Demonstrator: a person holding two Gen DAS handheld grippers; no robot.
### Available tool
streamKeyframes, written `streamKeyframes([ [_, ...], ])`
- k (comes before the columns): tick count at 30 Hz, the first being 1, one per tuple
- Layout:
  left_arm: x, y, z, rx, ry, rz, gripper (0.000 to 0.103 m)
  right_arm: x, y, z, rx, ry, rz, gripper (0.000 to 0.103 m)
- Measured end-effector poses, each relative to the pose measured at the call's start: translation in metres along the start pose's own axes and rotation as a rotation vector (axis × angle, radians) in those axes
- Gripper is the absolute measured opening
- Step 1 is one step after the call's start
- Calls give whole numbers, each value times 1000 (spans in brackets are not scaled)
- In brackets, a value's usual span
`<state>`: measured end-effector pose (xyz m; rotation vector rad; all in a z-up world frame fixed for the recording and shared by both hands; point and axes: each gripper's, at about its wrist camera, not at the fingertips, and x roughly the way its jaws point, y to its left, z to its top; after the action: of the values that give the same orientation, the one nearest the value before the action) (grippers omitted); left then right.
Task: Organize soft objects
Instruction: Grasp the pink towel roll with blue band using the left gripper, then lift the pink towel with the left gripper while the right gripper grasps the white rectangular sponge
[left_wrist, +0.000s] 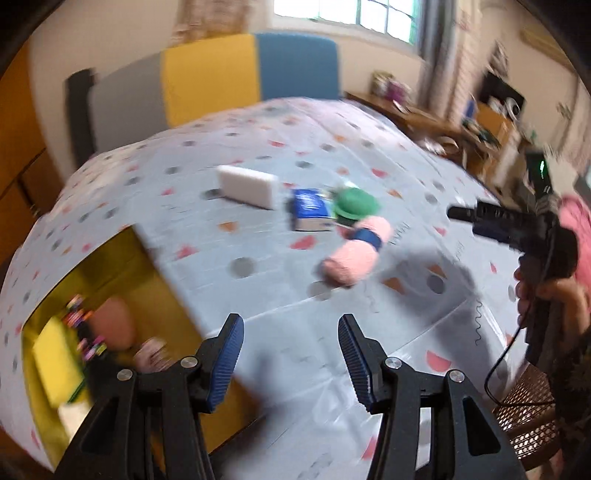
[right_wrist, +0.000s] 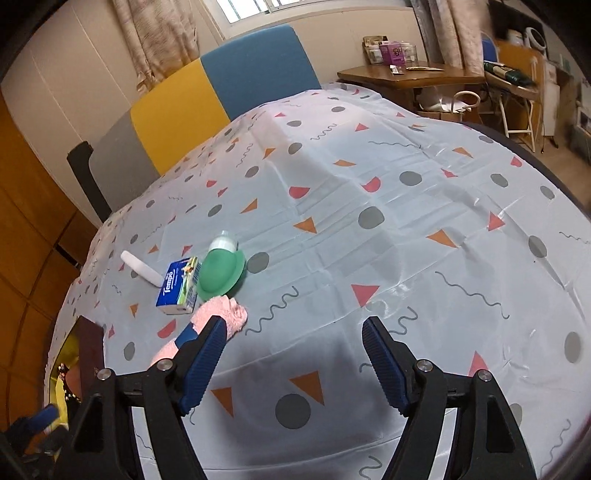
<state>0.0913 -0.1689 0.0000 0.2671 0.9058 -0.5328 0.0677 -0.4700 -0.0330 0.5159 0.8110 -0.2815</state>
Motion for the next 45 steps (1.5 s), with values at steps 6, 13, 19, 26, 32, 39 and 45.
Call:
streamKeyframes([
  [6,62,-41,34,95,75,-48,68,-2,-8,2,47,4,1,77],
  [13,119,-63,63,155,129,-55,81,-1,-11,5,73,20,26,79],
  [19,158,-73,75,169,188,-53,78,1,-10,6,80,29,39,79],
  [26,150,-70,59,121,170,-75,38,1,-9,6,59,16,18,79],
  [32,106,-65,5,58,148,-89,38,1,-10,4,59,26,12,79],
  [39,80,-76,-48,125,47,3,39,8,-5,-2,32,56,16,79],
  [45,86,-68,-54,114,-4,-10,41,16,10,-9,-34,93,43,79],
])
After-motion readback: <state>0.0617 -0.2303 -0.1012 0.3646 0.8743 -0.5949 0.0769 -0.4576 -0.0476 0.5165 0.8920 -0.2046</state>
